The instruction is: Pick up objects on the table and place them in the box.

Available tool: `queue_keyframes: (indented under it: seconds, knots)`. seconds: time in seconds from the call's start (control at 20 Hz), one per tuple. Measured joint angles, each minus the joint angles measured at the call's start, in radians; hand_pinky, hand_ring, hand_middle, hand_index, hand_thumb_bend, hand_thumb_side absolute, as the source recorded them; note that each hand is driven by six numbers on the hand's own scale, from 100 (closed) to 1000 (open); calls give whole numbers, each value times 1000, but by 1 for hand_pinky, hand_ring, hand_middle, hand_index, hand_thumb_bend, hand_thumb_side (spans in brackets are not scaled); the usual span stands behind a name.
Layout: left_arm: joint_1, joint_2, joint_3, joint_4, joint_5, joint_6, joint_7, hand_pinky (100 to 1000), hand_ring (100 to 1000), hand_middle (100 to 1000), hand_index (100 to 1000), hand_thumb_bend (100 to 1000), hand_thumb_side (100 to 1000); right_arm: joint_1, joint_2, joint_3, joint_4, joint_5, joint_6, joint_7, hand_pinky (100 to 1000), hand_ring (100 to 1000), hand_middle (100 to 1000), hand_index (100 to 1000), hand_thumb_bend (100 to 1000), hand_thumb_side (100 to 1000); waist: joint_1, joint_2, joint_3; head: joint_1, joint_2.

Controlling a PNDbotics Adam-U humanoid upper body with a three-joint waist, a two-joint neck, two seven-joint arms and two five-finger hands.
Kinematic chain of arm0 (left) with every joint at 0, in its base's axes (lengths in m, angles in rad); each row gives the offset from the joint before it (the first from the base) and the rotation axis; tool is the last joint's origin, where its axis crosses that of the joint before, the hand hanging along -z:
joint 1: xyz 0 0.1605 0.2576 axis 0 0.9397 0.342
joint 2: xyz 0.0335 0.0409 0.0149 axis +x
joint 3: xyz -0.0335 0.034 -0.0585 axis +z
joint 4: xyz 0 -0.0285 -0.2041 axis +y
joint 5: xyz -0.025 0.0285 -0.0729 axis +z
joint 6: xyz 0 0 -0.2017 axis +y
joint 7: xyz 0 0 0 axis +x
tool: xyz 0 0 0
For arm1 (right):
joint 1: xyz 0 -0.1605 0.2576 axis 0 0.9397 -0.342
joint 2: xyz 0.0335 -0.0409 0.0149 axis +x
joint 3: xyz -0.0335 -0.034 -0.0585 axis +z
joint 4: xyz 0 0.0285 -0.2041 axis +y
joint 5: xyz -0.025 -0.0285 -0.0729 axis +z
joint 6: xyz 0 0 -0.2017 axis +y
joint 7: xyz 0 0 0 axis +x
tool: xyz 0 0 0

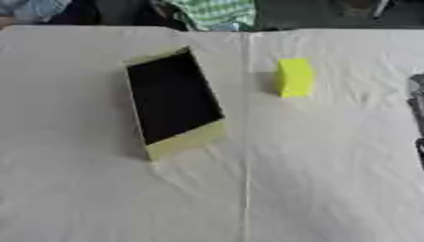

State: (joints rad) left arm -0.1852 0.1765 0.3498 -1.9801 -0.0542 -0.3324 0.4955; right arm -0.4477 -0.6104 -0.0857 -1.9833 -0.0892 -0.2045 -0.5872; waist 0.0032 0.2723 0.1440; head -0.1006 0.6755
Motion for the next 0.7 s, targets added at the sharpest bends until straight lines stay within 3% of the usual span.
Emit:
queue_keyframes:
  seconds: [0.2,0.4,0.55,0.7]
  knots:
    - [0,0,0,0,0,1,-1,642,542,531,745,100,827,-45,-27,4,0,11,36,27,725,745,688,856,100,819,0,0,4,-4,0]
    - [0,0,-2,0,0,3,-6,643,541,532,745,100,827,-144,-100,41,0,68,157,115,755,792,750,909,100,833,0,0,9,-12,0]
    - [0,0,-7,0,1,4,-12,643,541,532,745,100,826,-253,-152,95,27,158,267,275,776,829,794,940,100,839,0,0,15,-23,0]
    - [1,0,-11,0,2,4,-17,643,541,532,745,100,826,-369,-181,157,99,283,320,485,790,851,824,957,100,846,0,-1,17,-33,1]
